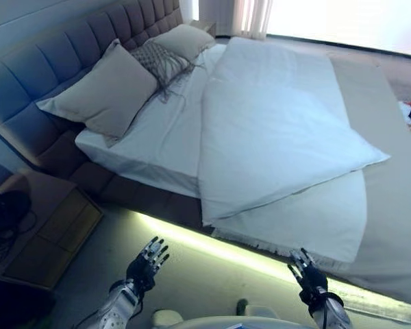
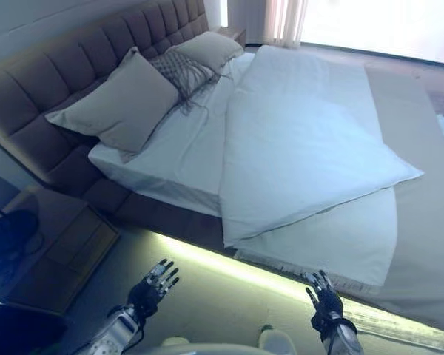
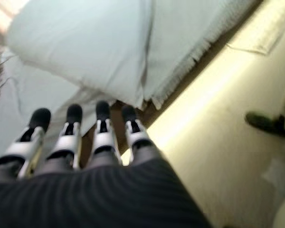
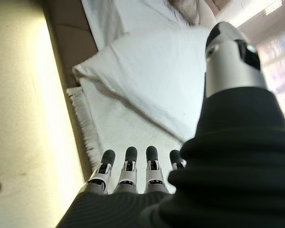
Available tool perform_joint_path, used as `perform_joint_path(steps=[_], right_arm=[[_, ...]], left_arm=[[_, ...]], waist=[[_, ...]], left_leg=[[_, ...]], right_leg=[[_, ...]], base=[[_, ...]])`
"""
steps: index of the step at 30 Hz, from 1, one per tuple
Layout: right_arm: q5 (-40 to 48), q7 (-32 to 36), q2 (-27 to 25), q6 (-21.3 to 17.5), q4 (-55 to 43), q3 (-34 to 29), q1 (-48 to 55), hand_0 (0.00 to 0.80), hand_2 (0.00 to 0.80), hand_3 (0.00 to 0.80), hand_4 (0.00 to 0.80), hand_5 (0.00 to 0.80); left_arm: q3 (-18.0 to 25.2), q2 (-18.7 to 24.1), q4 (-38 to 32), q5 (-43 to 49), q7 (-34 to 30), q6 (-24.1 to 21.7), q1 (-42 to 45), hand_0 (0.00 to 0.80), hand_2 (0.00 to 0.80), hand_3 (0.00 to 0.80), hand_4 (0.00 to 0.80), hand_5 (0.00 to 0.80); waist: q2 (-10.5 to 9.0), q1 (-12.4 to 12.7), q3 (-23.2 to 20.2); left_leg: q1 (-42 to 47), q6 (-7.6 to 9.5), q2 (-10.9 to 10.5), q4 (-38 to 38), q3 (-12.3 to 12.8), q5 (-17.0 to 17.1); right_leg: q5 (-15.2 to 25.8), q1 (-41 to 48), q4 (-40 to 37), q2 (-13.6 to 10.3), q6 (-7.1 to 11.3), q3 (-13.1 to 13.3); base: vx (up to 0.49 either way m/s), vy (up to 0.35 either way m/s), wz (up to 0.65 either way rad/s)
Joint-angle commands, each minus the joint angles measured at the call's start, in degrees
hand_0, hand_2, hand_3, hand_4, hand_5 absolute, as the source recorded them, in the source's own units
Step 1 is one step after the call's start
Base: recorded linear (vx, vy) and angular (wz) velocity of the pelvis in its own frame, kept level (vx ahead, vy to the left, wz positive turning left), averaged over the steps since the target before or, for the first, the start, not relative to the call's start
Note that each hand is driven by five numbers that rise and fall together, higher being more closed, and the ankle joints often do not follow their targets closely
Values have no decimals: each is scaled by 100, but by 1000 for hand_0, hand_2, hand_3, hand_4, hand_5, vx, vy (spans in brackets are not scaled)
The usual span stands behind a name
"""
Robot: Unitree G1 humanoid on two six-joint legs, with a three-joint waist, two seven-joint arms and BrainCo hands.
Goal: Make the bed neatly
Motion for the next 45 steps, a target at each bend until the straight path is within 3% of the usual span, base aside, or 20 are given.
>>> perform_joint_path(steps=[1,2,6,9,12,14,16,19,21,22,24,25,27,30,32,35,37,39,41,45], right_arm=[[-84,122,-112,-180,-172,-142,-78,0,0,0,0,0],[-73,115,-111,-185,-154,-147,-88,0,0,0,0,0],[195,1,-38,-189,-157,-184,-91,0,0,0,0,0],[190,-119,-25,-156,-294,-63,-23,0,0,0,0,0],[284,-8,-29,-267,-390,88,-15,0,0,0,0,0],[341,44,-4,-385,-351,206,-66,0,0,0,0,0],[388,125,67,-450,-220,290,-132,0,0,0,0,0],[318,84,206,-478,-43,398,-197,0,0,0,0,0],[338,-96,302,-402,23,442,-160,0,0,0,0,0],[348,-132,354,-352,-32,393,-96,0,0,0,0,0],[308,-88,412,-403,-155,412,-10,0,0,0,0,0],[254,-57,460,-476,-245,433,16,0,0,0,0,0],[165,-110,513,-623,-349,442,50,0,0,0,0,0],[199,-326,552,-560,-329,413,-18,0,0,0,0,0],[169,-266,532,-590,-394,421,-15,0,0,0,0,0],[265,-128,484,-623,-312,299,-33,0,0,0,0,0],[400,-160,445,-568,-195,230,-159,0,0,0,0,0],[495,-134,450,-514,-121,145,-213,0,0,0,0,0],[501,-87,468,-486,-80,81,-179,0,0,0,0,0],[448,227,536,-511,92,-27,-70,0,0,0,0,0]], left_arm=[[-224,140,-341,-118,-149,-245,-123,0,0,0,0,0],[-239,132,-326,-110,-147,-245,-138,0,0,0,0,0],[-472,26,-190,-48,-143,-173,-340,0,0,0,0,0],[-511,-88,-76,-25,62,-222,-507,0,0,0,0,0],[-451,-176,-9,73,68,-364,-553,0,0,0,0,0],[-410,-193,26,149,-11,-431,-527,0,0,0,0,0],[-338,-214,118,232,-152,-457,-473,0,0,0,0,0],[-253,-214,239,320,-307,-465,-413,0,0,0,0,0],[-204,-160,271,310,-212,-387,-387,0,0,0,0,0],[-162,-138,274,359,-222,-380,-383,0,0,0,0,0],[-172,-74,176,403,-233,-407,-359,0,0,0,0,0],[-223,-39,92,363,-227,-411,-350,0,0,0,0,0],[-303,49,67,518,-285,-437,-447,0,0,0,0,0],[-366,109,227,501,-131,-397,-686,0,0,0,0,0],[-377,120,150,439,-78,-390,-706,0,0,0,0,0],[-351,150,87,444,-94,-363,-681,0,0,0,0,0],[-311,134,90,384,-103,-331,-662,0,0,0,0,0],[-206,153,-11,344,-178,-246,-530,0,0,0,0,0],[-122,191,-73,328,-252,-177,-411,0,0,0,0,0],[-11,154,-58,429,-316,-186,-182,0,0,0,0,0]], waist=[[-220,-257,-217],[-219,-260,-216],[-116,-241,-218],[32,-99,-164],[134,185,9],[204,395,108],[269,577,163],[313,704,162],[288,696,89],[246,688,30],[160,696,-115],[170,674,-197],[341,561,-302],[410,403,-347],[410,330,-317],[297,198,-194],[139,90,-106],[-1,1,-34],[-7,-19,-13],[-109,24,-29]], left_leg=[[124,-363,310,1529,320,-59],[103,-361,300,1545,319,-62],[-34,-371,-142,934,284,25],[-173,-559,-453,-93,-146,279],[-799,-755,-583,-483,-588,924],[-1155,-798,-642,-688,-787,1247],[-1364,-798,-731,-799,-945,1361],[-1448,-700,-882,-630,-1007,1024],[-1473,-584,-1005,-259,-893,749],[-1526,-507,-1094,-33,-832,643],[-1435,-231,-1288,20,-658,545],[-1286,-87,-1412,-49,-575,512],[-1055,110,-1515,-111,-536,371],[-774,265,-1668,-41,-570,137],[-637,257,-1679,-31,-492,64],[-352,180,-1718,-26,-390,-165],[-123,145,-1795,-34,-371,-474],[61,174,-1869,-4,-444,-784],[175,198,-1813,35,-468,-954],[290,243,-1726,291,-461,-1268]], right_leg=[[731,4,-605,-236,203,321],[719,18,-603,-224,196,318],[549,277,-630,-80,160,140],[472,383,-696,-54,212,7],[337,611,-789,-22,186,-6],[203,791,-793,-4,146,-42],[9,986,-695,-33,139,-78],[-306,1215,-384,-242,225,-26],[-372,1311,-120,-497,347,20],[-270,1341,24,-642,445,22],[319,1263,664,-959,634,18],[644,1058,1200,-1090,630,91],[828,601,2289,-1141,493,200],[936,75,2835,-1075,346,281],[788,-135,2254,-980,249,115],[853,-253,789,-845,288,-94],[1298,-447,-387,-842,477,57],[1938,-630,-1292,-850,710,421],[2087,-706,-1617,-810,779,540],[2155,-681,-1566,-910,834,407]], base=[[130,-204,52],[145,-178,59],[155,-61,16],[176,72,27],[223,70,31],[340,99,-16],[454,130,-45],[546,198,-48],[578,252,-14],[516,240,-8],[498,266,-9],[500,333,-11],[465,315,-22],[321,139,-10],[293,-24,-14],[289,-143,-21],[340,-209,-24],[386,-190,-26],[351,-152,14],[329,-175,40]])
